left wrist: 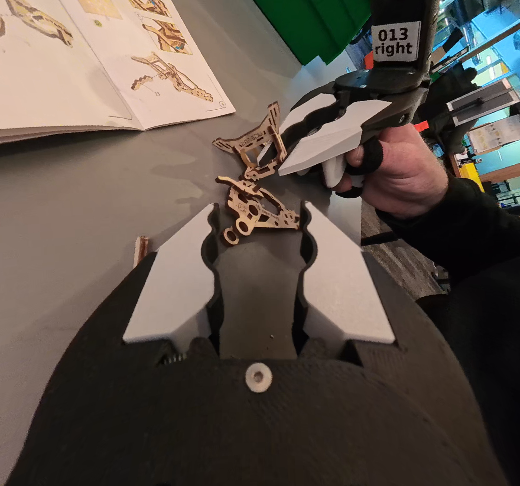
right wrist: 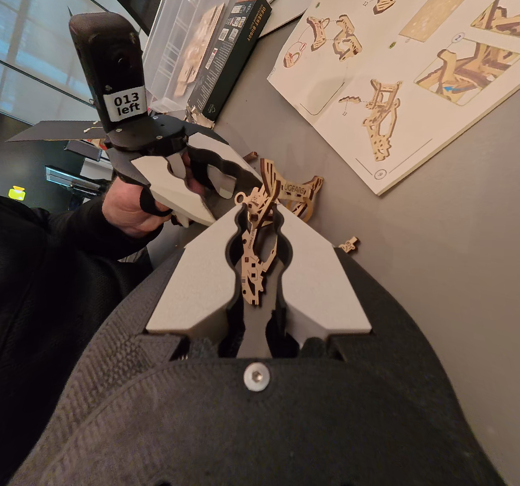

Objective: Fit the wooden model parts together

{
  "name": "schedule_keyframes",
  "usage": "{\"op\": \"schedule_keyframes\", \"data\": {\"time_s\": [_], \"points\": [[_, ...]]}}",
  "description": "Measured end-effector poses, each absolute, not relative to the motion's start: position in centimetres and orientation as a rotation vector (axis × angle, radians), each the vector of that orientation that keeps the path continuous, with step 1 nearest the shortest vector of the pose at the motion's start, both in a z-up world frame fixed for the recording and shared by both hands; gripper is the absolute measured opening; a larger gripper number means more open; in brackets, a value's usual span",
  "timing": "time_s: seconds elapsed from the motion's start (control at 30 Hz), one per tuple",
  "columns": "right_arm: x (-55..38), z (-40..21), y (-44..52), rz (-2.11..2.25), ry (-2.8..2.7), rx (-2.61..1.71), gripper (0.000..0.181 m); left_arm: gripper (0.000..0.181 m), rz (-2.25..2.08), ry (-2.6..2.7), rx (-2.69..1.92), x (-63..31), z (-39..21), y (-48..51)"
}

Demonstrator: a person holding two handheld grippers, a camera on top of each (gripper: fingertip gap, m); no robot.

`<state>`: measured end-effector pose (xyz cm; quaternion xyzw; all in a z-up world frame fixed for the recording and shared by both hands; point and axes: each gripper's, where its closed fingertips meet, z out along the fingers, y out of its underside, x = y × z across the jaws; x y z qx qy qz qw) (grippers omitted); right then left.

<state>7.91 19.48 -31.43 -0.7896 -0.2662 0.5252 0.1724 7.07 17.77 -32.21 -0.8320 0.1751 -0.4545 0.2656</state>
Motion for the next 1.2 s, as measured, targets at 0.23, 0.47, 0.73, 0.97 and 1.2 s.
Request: {"op": "schedule_keyframes", "data": {"time_s": [0.23, 0.47, 0.73, 0.97, 1.2], "points": [[7.9, -31.4, 19.6, 1.499, -0.748, -2.245, 0.014, 0.061, -1.147, 0.543, -2.246, 6.9, -32.3, 17.5], [7.6, -31.3, 19.8, 1.518, -0.739, -2.247, 0.015, 0.057, -1.104, 0.55, -2.227, 6.5, -32.3, 17.5], [7.0, -31.2, 20.2, 1.541, -0.74, -2.252, 0.022, 0.052, -1.122, 0.551, -2.217, 6.4, -32.4, 17.3], [7.4, -31.0, 20.1, 1.559, -0.739, -2.243, 0.03, 0.05, -1.128, 0.569, -2.214, 6.5, -32.4, 17.2], [7.4, -31.0, 19.2, 1.585, -0.81, -2.23, 0.029, 0.048, -1.125, 0.577, -2.211, 6.6, -32.4, 17.1]]}}
